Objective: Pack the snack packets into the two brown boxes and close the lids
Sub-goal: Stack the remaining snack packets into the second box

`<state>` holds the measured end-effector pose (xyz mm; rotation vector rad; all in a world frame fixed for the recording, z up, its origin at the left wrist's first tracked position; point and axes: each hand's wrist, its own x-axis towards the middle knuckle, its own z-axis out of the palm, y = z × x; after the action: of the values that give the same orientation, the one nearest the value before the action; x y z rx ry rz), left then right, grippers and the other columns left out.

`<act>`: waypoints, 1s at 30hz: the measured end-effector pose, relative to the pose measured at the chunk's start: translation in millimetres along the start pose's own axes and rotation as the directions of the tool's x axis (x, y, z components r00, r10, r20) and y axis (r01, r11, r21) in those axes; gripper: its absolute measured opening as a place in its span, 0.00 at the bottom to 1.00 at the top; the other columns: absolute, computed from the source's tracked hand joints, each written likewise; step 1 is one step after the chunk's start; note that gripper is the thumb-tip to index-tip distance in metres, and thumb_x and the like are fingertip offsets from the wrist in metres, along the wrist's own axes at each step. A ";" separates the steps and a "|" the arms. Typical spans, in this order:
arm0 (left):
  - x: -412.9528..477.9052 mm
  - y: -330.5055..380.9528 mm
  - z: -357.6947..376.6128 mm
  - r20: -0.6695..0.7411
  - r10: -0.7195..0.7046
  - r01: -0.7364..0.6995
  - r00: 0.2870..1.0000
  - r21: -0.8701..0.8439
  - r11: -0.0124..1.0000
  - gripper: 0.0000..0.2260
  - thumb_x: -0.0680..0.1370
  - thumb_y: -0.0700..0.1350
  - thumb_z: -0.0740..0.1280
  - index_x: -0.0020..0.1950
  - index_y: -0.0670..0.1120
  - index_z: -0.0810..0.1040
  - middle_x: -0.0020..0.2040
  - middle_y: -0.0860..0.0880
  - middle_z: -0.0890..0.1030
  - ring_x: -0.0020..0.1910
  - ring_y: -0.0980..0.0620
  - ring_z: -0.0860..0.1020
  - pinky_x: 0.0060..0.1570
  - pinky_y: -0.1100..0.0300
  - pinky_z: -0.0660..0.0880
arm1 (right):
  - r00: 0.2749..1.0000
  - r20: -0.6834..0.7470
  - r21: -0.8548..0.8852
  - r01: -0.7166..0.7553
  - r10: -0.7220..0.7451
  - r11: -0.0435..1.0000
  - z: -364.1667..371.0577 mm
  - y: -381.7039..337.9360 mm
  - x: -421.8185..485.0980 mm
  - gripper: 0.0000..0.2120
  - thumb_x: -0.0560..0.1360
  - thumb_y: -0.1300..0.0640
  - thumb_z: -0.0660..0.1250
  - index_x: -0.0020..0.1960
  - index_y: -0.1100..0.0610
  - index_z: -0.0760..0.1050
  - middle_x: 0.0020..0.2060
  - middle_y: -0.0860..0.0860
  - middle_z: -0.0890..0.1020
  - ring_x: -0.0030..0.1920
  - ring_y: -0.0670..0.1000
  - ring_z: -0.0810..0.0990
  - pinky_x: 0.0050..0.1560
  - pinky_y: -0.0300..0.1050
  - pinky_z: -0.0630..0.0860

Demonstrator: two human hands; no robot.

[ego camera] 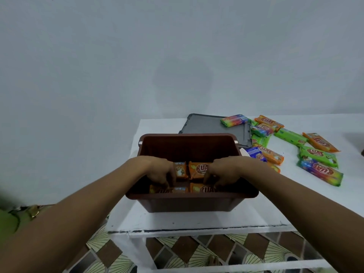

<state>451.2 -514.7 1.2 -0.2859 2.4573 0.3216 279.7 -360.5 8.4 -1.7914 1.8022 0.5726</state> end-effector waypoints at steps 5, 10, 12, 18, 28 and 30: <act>1.9 0.0 0.0 -0.046 0.015 -0.017 0.999 -0.048 0.999 0.11 0.78 0.47 0.68 0.61 0.52 0.81 0.58 0.52 0.79 0.53 0.54 0.75 0.52 0.60 0.75 | 0.999 -0.030 -0.014 0.017 -0.017 1.000 0.9 2.1 -0.7 0.19 0.79 0.59 0.63 0.68 0.45 0.72 0.64 0.51 0.73 0.61 0.53 0.74 0.59 0.49 0.75; 1.3 -5.3 1.8 -0.165 0.045 -0.055 0.985 -0.055 0.997 0.14 0.76 0.51 0.70 0.62 0.53 0.79 0.54 0.53 0.79 0.51 0.54 0.77 0.50 0.59 0.77 | 0.948 -0.318 0.021 -0.011 0.017 1.000 6.5 2.0 -0.6 0.14 0.80 0.53 0.62 0.64 0.45 0.74 0.58 0.50 0.77 0.53 0.50 0.77 0.53 0.48 0.78; 1.9 -7.6 4.7 -0.198 0.037 -0.048 0.980 -0.050 0.998 0.14 0.76 0.52 0.69 0.61 0.54 0.78 0.53 0.54 0.78 0.49 0.54 0.77 0.48 0.60 0.76 | 0.863 -0.504 0.102 0.079 -0.017 0.992 6.8 5.1 -5.9 0.11 0.79 0.54 0.61 0.59 0.45 0.76 0.54 0.46 0.79 0.51 0.45 0.77 0.52 0.48 0.78; 3.5 4.0 -14.0 -0.378 0.105 -0.127 0.920 -0.033 0.991 0.09 0.78 0.51 0.67 0.57 0.55 0.79 0.47 0.56 0.79 0.44 0.60 0.76 0.46 0.55 0.78 | 0.486 -0.872 0.133 0.125 0.056 0.983 19.0 46.0 -35.7 0.08 0.77 0.62 0.64 0.51 0.53 0.79 0.46 0.45 0.79 0.48 0.42 0.73 0.48 0.37 0.69; 58.0 80.2 -92.2 -0.689 0.200 -0.235 0.696 0.044 0.971 0.05 0.78 0.51 0.66 0.51 0.52 0.78 0.44 0.55 0.78 0.42 0.56 0.75 0.43 0.56 0.75 | 0.498 -0.766 0.451 -0.033 0.405 0.892 77.7 161.8 -67.1 0.11 0.75 0.65 0.64 0.44 0.49 0.74 0.41 0.46 0.79 0.43 0.50 0.76 0.42 0.45 0.72; 81.7 93.3 -110.7 -0.685 0.208 -0.224 0.698 0.067 0.972 0.07 0.78 0.51 0.67 0.53 0.51 0.78 0.48 0.55 0.77 0.46 0.55 0.75 0.47 0.56 0.75 | 0.518 -0.743 0.462 -0.061 0.424 0.885 82.5 188.6 -71.5 0.08 0.75 0.63 0.65 0.45 0.50 0.75 0.42 0.45 0.78 0.45 0.49 0.76 0.44 0.46 0.74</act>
<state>299.0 -469.5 50.5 -0.1302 3.2523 0.3933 96.2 -247.2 -22.7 -1.6123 2.5813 -0.6941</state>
